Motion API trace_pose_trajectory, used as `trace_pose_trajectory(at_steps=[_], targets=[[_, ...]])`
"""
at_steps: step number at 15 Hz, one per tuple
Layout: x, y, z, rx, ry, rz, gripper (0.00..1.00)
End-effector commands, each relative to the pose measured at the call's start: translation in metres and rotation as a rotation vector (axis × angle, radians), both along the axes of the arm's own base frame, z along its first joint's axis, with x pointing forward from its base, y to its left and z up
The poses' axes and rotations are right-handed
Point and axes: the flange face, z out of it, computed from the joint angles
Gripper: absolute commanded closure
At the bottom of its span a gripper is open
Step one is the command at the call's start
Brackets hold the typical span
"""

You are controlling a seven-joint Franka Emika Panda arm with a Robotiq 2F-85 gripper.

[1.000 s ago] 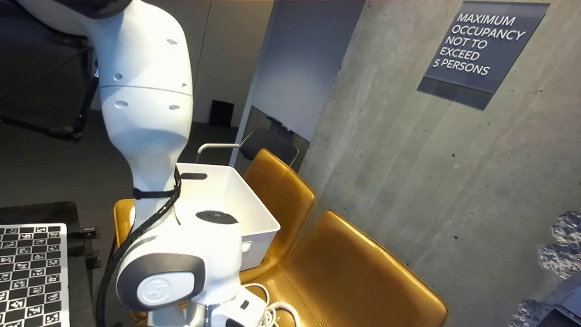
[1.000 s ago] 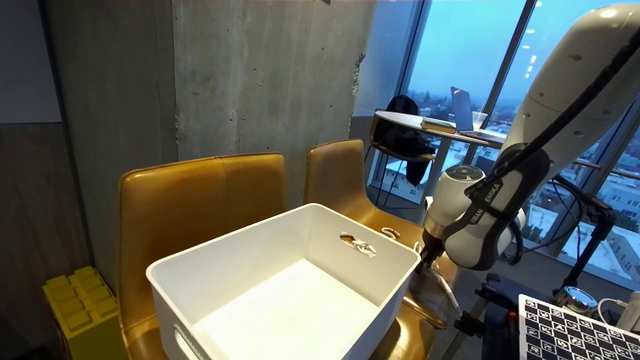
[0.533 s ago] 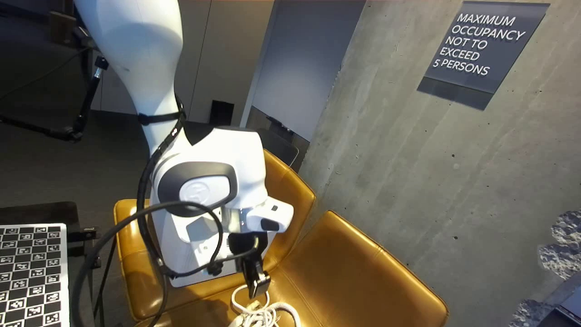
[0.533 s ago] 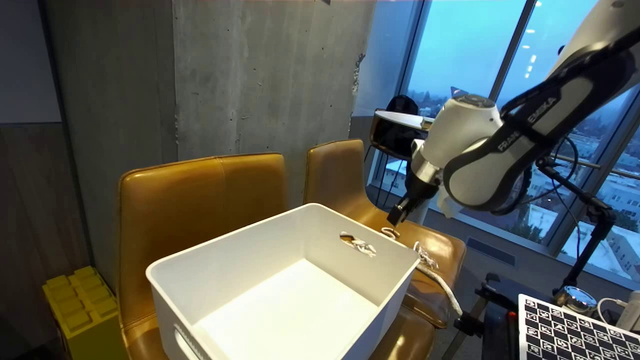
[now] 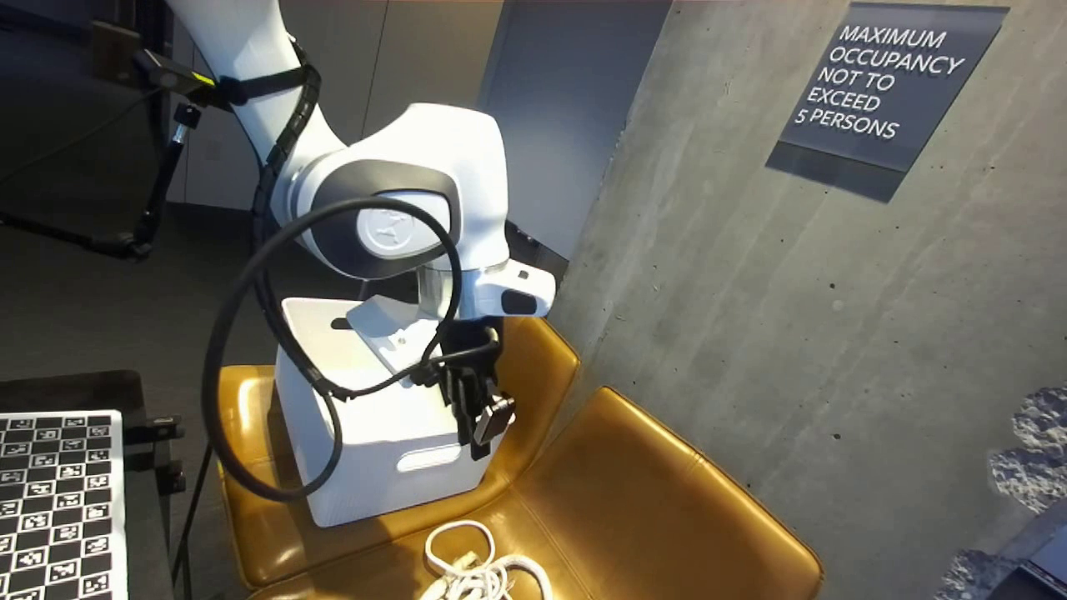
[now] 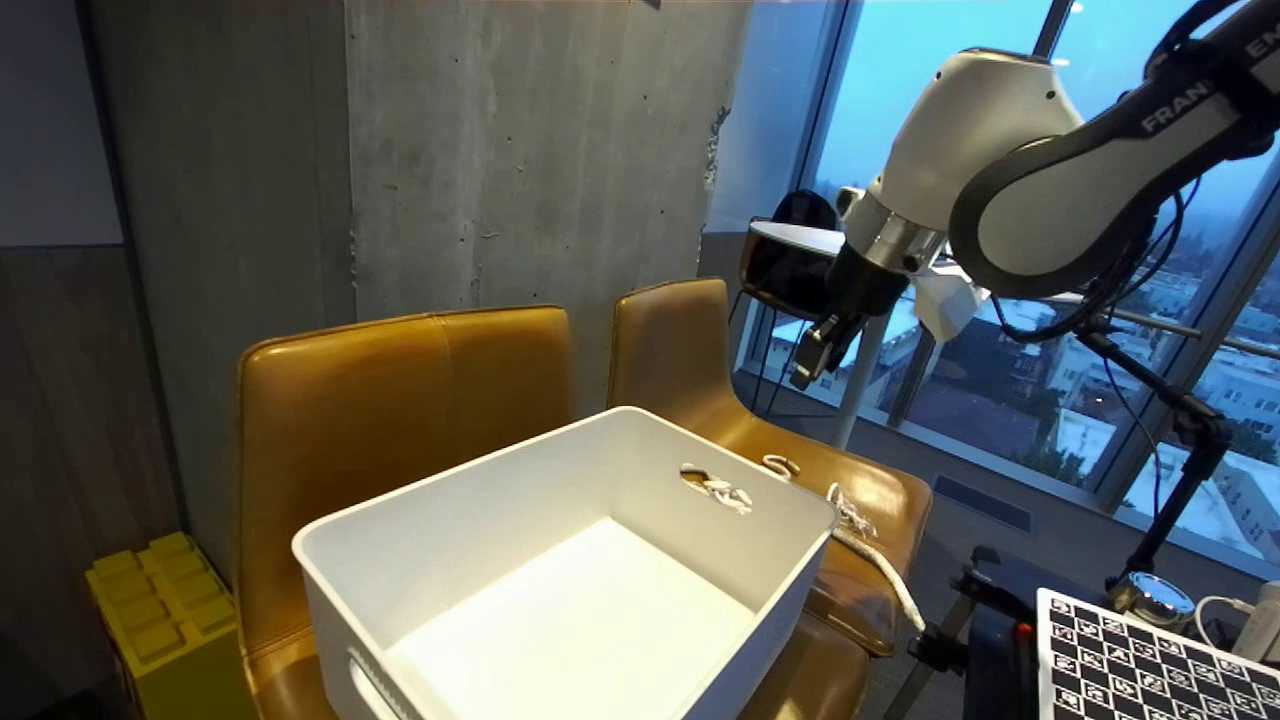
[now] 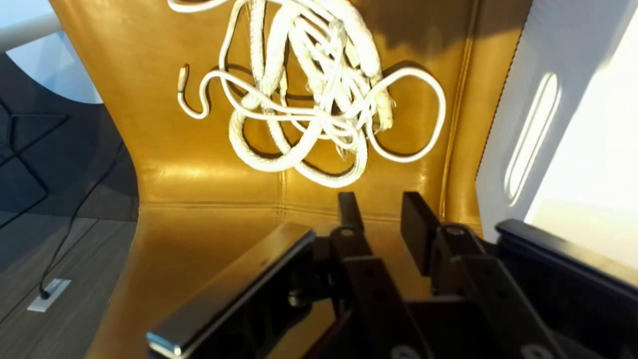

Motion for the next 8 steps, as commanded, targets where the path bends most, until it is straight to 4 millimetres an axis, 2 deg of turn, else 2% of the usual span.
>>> trace_pose_trajectory(at_steps=[1,6,8], targets=[[-0.035,-0.019,-0.031,0.027,0.095,0.014,0.4],[-0.076,-0.051,-0.08,0.055,0.196,-0.01,0.03],[-0.081,-0.064,-0.094,0.053,0.209,-0.004,0.0]])
